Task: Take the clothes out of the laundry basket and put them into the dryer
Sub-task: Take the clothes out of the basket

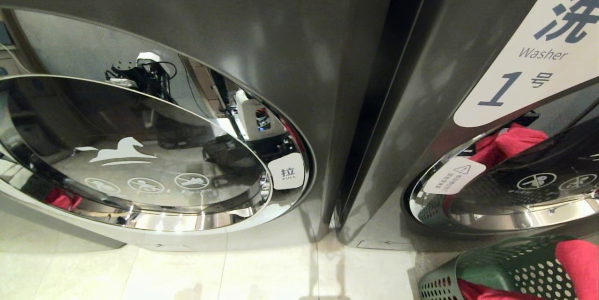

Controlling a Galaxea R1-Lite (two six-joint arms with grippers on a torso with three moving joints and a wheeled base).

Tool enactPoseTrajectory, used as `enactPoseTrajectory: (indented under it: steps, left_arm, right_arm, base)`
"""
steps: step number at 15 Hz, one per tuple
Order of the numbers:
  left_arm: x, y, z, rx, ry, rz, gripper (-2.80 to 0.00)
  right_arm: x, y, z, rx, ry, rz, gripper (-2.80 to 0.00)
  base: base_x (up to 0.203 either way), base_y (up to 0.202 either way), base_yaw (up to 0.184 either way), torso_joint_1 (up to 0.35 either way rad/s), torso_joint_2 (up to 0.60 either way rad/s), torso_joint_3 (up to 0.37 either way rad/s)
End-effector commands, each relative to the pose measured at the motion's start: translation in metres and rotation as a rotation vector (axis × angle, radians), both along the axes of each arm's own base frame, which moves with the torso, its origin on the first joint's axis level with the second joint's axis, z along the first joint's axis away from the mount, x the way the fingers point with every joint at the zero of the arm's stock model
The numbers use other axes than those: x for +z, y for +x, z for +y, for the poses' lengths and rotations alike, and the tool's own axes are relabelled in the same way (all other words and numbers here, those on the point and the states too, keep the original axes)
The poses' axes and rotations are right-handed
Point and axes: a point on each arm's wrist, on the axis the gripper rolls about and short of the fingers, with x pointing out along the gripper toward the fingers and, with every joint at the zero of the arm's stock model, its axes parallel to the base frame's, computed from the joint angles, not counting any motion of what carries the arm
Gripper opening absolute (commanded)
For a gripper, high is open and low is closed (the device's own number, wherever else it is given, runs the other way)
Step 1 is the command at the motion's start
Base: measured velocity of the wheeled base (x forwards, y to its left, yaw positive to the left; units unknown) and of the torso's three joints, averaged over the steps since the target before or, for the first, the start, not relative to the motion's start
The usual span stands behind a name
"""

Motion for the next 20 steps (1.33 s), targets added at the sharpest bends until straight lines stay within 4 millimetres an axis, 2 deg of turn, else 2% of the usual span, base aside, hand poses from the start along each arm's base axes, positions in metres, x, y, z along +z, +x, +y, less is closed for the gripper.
enactPoseTrajectory:
  steps: [1, 20]
  left_arm:
    - [0.0000, 0.0000, 0.0000, 0.000, 0.000, 0.000, -2.80]
    - [0.0000, 0.0000, 0.0000, -0.001, 0.001, 0.000, -2.80]
  right_arm:
    - [-0.0027, -0.0053, -0.0001, -0.013, 0.005, -0.085, -2.80]
    - [-0.0028, -0.0051, -0.0003, -0.026, 0.025, -0.083, -2.80]
  base:
    - [0.000, 0.000, 0.000, 0.000, 0.00, 0.000]
    - [0.000, 0.000, 0.000, 0.000, 0.00, 0.000]
